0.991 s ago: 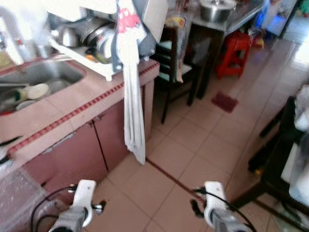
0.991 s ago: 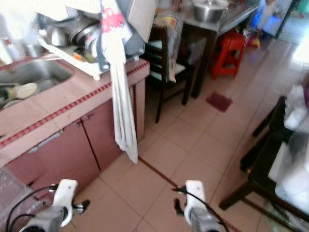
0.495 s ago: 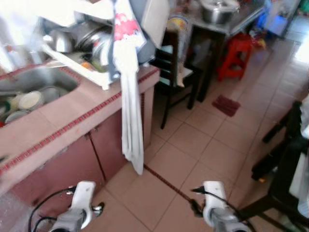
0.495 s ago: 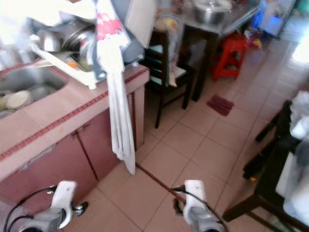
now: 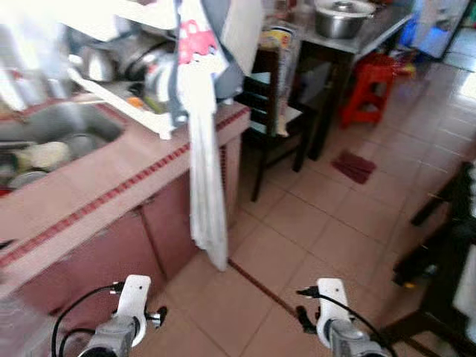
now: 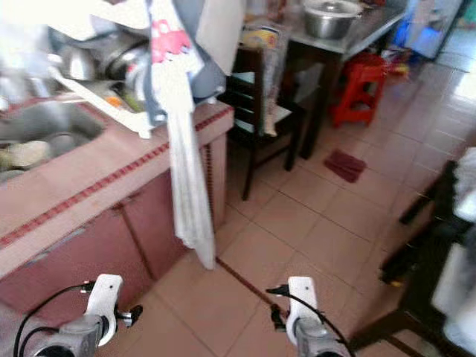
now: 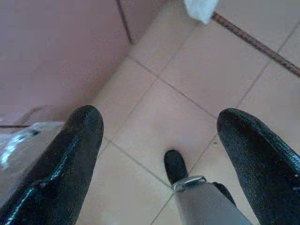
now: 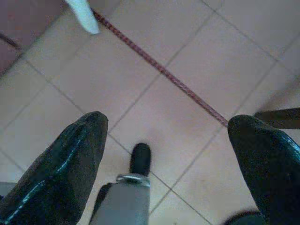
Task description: Kitchen organization
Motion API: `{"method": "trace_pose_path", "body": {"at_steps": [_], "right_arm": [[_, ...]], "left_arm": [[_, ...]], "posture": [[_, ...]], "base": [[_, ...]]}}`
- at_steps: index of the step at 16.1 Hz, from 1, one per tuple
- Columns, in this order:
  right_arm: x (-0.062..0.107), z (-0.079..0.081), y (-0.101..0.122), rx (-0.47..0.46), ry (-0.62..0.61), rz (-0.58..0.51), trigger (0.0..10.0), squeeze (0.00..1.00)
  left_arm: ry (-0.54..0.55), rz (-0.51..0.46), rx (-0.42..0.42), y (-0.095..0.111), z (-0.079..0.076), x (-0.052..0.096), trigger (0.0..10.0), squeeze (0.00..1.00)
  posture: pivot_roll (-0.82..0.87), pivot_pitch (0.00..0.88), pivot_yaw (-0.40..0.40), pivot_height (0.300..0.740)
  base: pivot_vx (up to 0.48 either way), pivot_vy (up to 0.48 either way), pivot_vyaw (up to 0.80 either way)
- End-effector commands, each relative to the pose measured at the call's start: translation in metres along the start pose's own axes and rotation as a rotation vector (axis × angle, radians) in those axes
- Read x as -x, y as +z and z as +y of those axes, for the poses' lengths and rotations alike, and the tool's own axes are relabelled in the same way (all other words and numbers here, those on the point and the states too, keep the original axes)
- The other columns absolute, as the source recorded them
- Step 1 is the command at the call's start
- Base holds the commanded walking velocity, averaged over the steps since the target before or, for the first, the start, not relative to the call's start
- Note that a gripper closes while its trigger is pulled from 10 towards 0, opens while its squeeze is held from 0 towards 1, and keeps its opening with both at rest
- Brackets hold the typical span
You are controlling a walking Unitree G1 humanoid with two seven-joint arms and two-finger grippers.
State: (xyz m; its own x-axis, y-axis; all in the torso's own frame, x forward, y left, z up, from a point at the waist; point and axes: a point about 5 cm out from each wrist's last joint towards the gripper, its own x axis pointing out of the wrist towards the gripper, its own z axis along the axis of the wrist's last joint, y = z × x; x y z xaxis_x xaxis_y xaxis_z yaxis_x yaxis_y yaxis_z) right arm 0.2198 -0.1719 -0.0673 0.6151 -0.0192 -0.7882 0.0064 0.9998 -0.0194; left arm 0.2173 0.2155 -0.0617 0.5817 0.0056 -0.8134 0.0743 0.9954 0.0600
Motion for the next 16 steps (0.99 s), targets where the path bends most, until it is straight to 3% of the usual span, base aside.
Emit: {"method": "trace_pose_path", "body": {"at_steps": [1,9,12,16], "right_arm": [[0.0,-0.007,0.003,0.004,-0.017,-0.009,10.0,0.0],[0.0,-0.006,0.004,0.0,-0.018,-0.01,10.0,0.0],[-0.001,-0.005,0.017,-0.032,-0.007,-0.076,10.0,0.0],[-0.001,-0.006,0.017,-0.016,-0.009,-0.066,10.0,0.0]], "left_arm": [[-0.002,-0.004,0.007,0.002,-0.001,0.0,10.0,0.0],[0.0,-0.005,0.002,0.003,-0.001,0.0,10.0,0.0],[0.006,-0.015,0.017,0.003,-0.001,0.0,10.0,0.0],[0.016,-0.014,0.025,0.004,-0.001,-0.001,10.0,0.0]], "posture": [[-0.05,0.001,-0.02,0.74],[-0.05,0.001,-0.017,0.74],[-0.05,0.0,-0.017,0.74],[-0.05,0.0,-0.017,0.74]], "base": [[0.0,-0.48,0.0],[0.0,-0.48,0.0],[0.0,0.0,0.0],[0.0,0.0,0.0]]}}
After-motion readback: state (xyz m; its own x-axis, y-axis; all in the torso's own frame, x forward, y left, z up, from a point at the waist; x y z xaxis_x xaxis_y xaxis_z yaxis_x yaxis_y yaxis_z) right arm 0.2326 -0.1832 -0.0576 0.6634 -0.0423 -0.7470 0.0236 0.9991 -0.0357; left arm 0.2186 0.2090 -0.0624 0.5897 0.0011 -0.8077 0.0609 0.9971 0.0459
